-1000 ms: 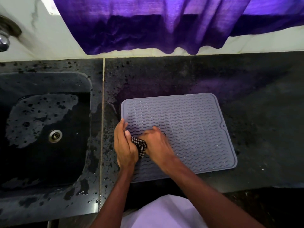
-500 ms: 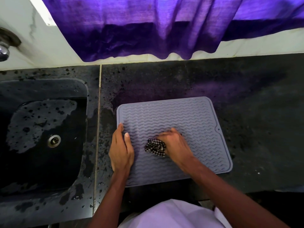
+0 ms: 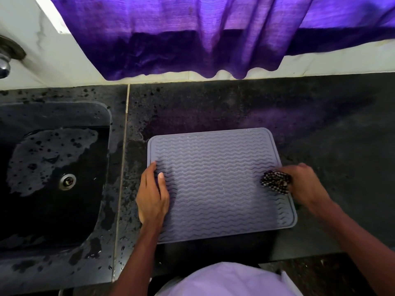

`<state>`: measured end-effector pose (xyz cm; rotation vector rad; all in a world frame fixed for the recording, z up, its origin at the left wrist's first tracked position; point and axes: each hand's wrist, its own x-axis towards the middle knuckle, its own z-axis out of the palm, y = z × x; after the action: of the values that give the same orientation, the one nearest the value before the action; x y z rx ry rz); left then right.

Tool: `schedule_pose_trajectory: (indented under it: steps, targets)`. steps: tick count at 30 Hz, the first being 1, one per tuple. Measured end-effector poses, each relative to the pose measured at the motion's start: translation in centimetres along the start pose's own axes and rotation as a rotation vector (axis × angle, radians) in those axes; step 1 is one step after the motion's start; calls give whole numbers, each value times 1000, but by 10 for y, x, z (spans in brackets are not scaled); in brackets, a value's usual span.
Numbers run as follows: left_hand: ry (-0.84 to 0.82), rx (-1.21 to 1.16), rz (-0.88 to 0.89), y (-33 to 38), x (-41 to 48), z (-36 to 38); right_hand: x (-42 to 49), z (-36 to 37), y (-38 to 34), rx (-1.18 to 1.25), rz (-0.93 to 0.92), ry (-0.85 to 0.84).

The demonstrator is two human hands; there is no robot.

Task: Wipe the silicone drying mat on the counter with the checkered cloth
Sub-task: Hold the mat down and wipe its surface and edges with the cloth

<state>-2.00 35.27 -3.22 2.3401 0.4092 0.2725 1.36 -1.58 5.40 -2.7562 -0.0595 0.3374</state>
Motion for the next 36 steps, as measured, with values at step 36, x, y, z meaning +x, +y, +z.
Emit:
schedule_pose_trajectory:
  steps: [36]
  targets:
    - [8,-36,-35,6,1,-4,42,-23,3,-57,152,5]
